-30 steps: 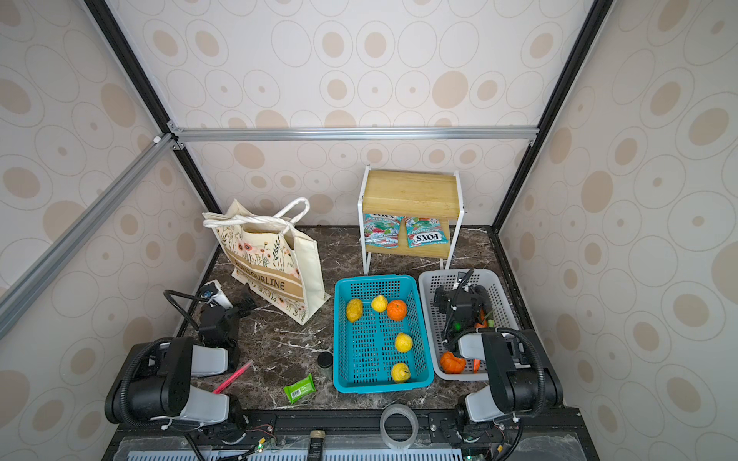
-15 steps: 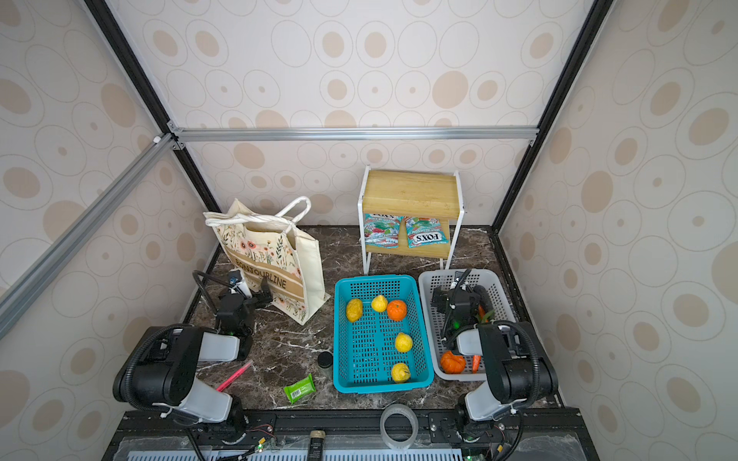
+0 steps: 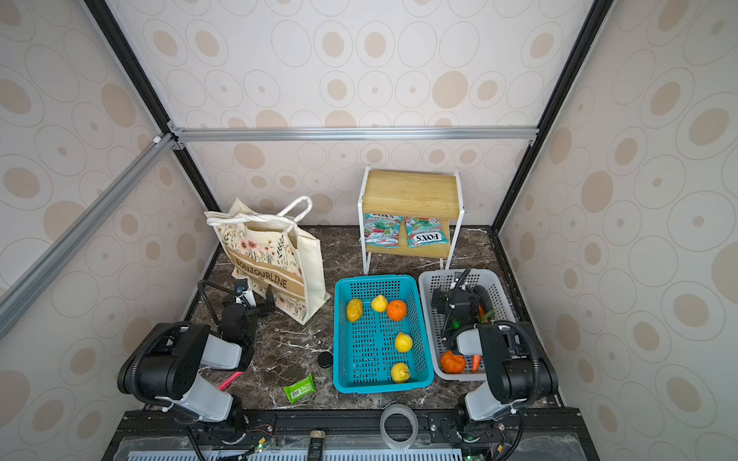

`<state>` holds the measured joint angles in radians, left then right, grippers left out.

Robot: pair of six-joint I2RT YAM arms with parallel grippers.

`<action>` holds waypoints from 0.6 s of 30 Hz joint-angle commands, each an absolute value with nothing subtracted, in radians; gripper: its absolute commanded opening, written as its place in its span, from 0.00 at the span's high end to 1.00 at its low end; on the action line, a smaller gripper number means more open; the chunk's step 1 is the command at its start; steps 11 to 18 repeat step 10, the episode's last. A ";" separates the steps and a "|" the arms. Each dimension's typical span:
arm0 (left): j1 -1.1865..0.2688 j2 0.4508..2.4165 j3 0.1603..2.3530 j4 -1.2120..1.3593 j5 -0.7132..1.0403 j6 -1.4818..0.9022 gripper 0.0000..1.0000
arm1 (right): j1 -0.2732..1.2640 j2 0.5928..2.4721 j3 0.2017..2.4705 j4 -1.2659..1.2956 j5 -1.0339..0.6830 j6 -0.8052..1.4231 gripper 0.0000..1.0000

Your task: Place the food into the grocery bag and tie it

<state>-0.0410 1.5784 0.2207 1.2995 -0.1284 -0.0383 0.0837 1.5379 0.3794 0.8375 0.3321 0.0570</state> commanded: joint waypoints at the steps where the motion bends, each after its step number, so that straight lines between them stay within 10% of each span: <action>1: -0.042 1.578 0.222 1.357 -0.117 -0.005 0.01 | 0.081 1.534 0.397 0.841 0.329 0.043 0.00; 18: -0.029 1.578 0.228 1.348 -0.093 -0.014 0.01 | 0.082 1.534 0.397 0.839 0.329 0.042 0.00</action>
